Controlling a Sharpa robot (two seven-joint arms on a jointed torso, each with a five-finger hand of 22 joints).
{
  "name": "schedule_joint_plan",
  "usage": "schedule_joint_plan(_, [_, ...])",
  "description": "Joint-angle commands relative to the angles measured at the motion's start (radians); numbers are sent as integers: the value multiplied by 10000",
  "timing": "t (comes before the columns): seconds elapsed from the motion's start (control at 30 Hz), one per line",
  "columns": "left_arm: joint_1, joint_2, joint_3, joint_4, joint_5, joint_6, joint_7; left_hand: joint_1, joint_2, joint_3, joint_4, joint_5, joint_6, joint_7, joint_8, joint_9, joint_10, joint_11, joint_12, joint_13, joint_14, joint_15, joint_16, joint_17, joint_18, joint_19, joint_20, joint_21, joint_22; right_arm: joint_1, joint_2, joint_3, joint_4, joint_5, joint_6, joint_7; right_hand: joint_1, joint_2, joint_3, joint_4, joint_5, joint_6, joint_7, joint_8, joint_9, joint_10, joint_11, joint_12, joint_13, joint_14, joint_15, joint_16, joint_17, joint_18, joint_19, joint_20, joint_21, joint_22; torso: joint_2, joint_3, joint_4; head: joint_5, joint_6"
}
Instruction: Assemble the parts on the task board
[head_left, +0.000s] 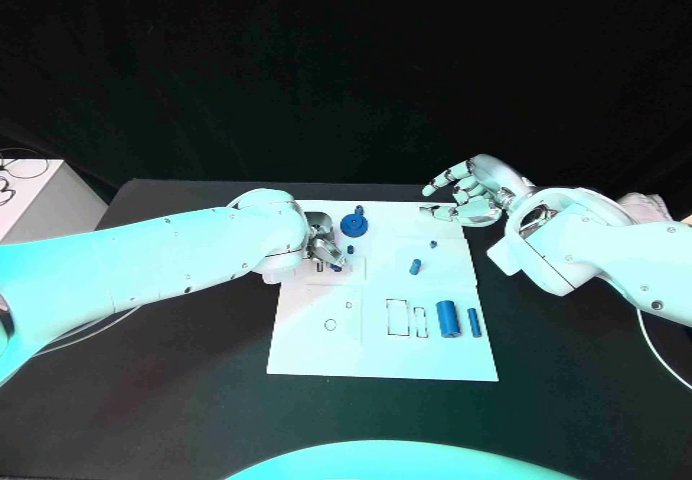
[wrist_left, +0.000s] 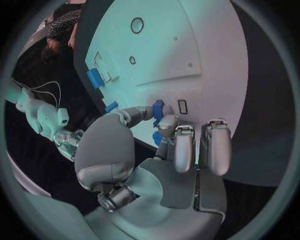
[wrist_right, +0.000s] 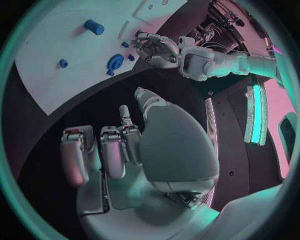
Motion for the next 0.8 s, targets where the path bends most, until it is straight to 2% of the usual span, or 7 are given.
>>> schedule_joint_plan(0.03, [-60,-14,-43,-47,-10,268,-133,32,101,1604,-1685,66,468,-379,37,101,57,-10,62,9,982,-57,48,2403,-110,66,26,66,855,-9,7,1,-9,-27,132,28,-84,15,14,67,30,-66,-8,57,10,-14,28,-40,1589,1040,-13,37,2634,34,890,14,-66,2360,5,4,-8,-5,1])
schedule_joint_plan(0.43, [-59,-5,-25,-85,316,274,-99,30,109,1611,-1696,89,481,-384,36,105,58,-15,53,-4,982,-62,47,2402,-112,72,20,69,863,-28,28,1,-38,-27,136,31,-101,1,30,85,39,-85,-8,66,8,-30,27,-58,1572,1040,-15,37,2634,38,883,12,-80,2350,5,9,-9,-6,-8])
schedule_joint_plan(0.6, [-39,-28,52,-171,595,587,-146,36,111,1614,-1705,87,481,-385,34,106,53,-17,46,-16,987,-64,54,2419,-114,78,18,73,871,-34,33,1,-49,-27,139,28,-101,1,30,85,39,-85,-8,66,8,-30,27,-58,1572,1040,-15,37,2634,38,883,12,-80,2350,-9,25,-3,-13,-21])
schedule_joint_plan(0.8, [2,0,106,-254,720,908,-212,39,112,1615,-1710,83,481,-385,32,107,46,-17,39,-29,992,-65,60,2432,-114,79,17,73,871,-38,46,1,-65,-27,149,24,-101,1,30,85,39,-85,-8,66,8,-30,27,-58,1572,1040,-15,37,2634,38,883,12,-80,2350,2,18,-12,-12,-30])
